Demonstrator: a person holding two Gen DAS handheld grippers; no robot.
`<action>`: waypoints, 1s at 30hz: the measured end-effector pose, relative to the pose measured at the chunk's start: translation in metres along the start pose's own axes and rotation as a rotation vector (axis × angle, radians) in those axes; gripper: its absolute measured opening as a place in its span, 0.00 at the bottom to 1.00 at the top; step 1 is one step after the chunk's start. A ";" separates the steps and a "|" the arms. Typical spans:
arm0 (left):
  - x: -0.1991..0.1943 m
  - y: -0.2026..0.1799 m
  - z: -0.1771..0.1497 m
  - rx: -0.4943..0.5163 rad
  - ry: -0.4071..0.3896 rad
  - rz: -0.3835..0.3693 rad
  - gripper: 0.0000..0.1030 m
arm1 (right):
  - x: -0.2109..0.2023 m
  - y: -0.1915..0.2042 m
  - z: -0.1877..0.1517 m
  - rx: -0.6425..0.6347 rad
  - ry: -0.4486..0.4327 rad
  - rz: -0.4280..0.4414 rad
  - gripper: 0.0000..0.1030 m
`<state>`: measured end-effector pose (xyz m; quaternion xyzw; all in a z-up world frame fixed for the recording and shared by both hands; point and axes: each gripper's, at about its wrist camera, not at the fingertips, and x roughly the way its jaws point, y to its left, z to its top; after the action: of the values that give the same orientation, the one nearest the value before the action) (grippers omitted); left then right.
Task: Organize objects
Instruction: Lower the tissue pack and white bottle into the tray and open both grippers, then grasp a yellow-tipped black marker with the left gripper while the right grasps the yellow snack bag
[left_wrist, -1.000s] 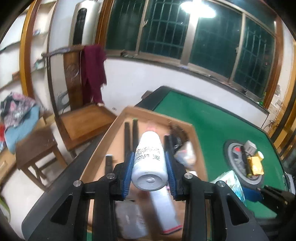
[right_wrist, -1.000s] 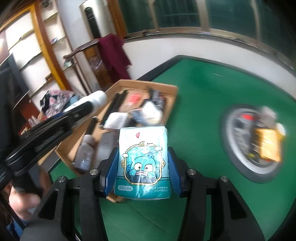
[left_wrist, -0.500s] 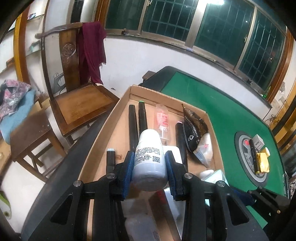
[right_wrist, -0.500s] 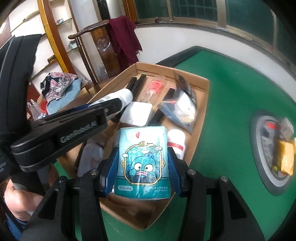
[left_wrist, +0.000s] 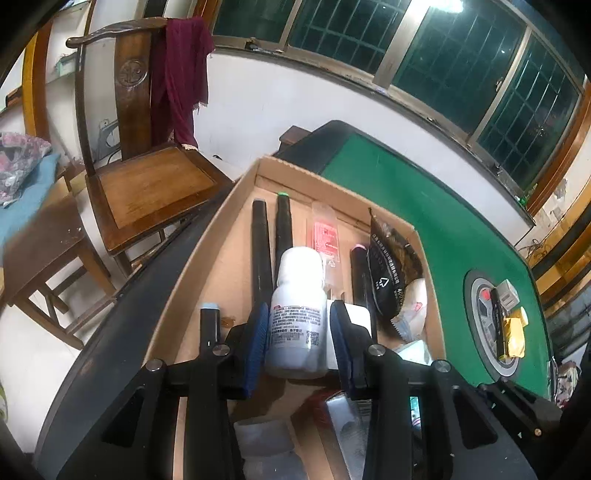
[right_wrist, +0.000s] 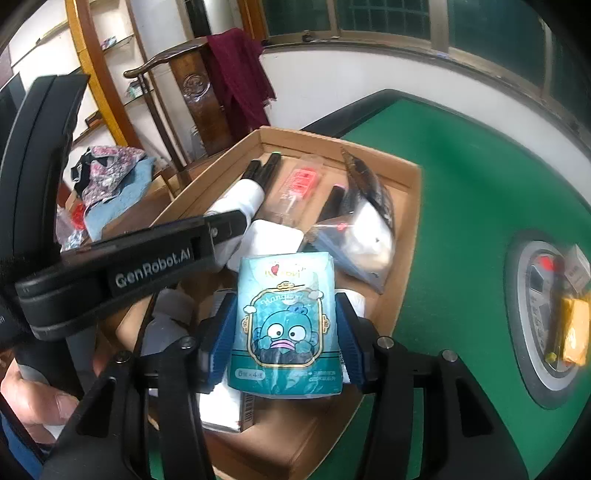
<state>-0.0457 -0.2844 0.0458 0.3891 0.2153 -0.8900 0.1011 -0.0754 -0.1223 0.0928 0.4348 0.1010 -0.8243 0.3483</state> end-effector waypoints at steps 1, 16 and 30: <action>-0.002 0.000 0.001 0.000 -0.002 -0.003 0.30 | -0.001 0.001 0.000 -0.005 0.007 0.003 0.49; -0.032 -0.020 -0.008 0.021 -0.023 -0.018 0.31 | -0.029 -0.008 -0.025 0.007 0.033 0.074 0.56; -0.037 -0.122 -0.033 0.219 0.030 -0.070 0.31 | -0.096 -0.126 -0.065 0.244 -0.061 0.017 0.56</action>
<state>-0.0417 -0.1604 0.0899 0.4032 0.1319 -0.9053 0.0239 -0.0803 0.0473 0.1124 0.4497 -0.0145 -0.8402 0.3026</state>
